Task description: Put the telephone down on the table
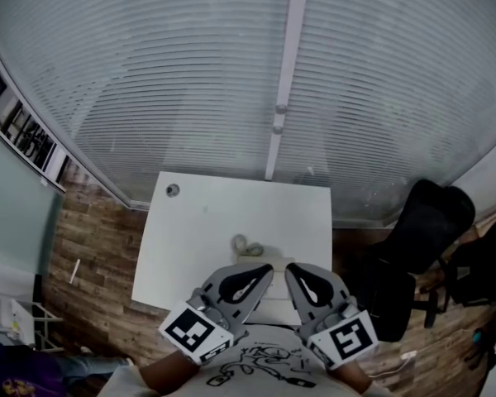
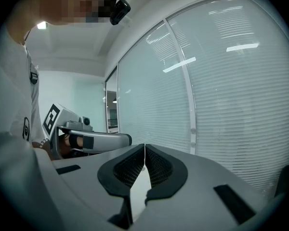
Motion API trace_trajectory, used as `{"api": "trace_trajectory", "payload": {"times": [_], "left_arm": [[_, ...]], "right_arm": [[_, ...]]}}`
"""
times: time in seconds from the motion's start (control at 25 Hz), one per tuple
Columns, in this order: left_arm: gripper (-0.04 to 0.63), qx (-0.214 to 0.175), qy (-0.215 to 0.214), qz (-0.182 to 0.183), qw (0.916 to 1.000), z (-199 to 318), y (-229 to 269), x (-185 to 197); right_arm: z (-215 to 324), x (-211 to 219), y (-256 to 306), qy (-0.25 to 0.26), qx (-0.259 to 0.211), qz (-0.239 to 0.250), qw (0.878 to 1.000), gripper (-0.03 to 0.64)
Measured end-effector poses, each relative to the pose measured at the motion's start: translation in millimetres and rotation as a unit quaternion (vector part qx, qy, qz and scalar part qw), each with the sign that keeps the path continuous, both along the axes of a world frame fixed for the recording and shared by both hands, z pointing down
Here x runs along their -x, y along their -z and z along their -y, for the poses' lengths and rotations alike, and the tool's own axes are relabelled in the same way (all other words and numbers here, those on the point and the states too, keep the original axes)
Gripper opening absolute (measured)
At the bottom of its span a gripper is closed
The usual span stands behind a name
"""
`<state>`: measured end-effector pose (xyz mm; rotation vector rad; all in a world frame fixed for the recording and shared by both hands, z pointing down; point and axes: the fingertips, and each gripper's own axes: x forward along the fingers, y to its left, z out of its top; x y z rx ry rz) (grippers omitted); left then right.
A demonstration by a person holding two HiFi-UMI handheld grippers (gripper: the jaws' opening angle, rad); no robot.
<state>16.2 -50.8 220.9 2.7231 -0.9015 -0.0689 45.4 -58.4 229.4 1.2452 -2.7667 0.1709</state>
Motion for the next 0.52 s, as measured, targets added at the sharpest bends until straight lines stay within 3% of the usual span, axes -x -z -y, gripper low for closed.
{"api": "trace_trajectory", "payload": {"times": [0.52], "left_arm": [[0.002,-0.004,-0.001,0.004,1.0,13.3,0.2,-2.1]], "right_arm": [[12.2,2.5,3.7,0.001,0.001,-0.005,1.0,0.037]]}}
